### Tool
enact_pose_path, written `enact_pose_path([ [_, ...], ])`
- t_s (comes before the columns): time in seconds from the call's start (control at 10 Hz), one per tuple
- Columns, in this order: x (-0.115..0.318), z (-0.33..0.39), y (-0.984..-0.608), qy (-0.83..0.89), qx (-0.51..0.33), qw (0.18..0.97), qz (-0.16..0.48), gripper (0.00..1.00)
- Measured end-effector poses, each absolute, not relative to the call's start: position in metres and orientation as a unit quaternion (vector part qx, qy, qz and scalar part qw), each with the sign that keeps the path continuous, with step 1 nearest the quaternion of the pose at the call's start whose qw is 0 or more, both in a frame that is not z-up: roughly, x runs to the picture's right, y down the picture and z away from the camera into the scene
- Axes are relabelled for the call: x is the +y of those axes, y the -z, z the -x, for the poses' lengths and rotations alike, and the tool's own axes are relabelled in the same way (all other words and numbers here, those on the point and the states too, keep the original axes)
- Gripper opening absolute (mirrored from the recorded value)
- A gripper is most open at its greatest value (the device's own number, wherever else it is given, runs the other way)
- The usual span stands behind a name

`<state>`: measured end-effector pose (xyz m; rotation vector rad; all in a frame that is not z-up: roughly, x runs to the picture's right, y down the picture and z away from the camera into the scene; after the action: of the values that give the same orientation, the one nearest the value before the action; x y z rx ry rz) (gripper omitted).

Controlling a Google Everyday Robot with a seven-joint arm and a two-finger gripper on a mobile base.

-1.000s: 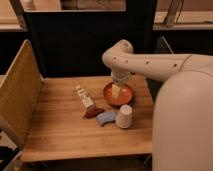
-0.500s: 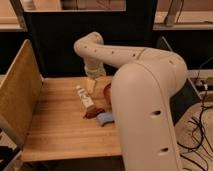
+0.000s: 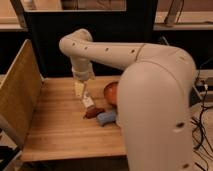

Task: Move the arm in a circular motion

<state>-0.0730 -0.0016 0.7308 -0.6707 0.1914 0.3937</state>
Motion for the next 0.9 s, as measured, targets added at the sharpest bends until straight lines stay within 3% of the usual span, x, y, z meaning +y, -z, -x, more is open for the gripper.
enact_pose_path([
  [0.5, -0.015, -0.125, -0.721, -0.375, 0.214, 0.87, 0.241, 0.8],
  [0.9, -0.058, -0.092, -0.767, -0.337, 0.195, 0.895, 0.219, 0.8],
])
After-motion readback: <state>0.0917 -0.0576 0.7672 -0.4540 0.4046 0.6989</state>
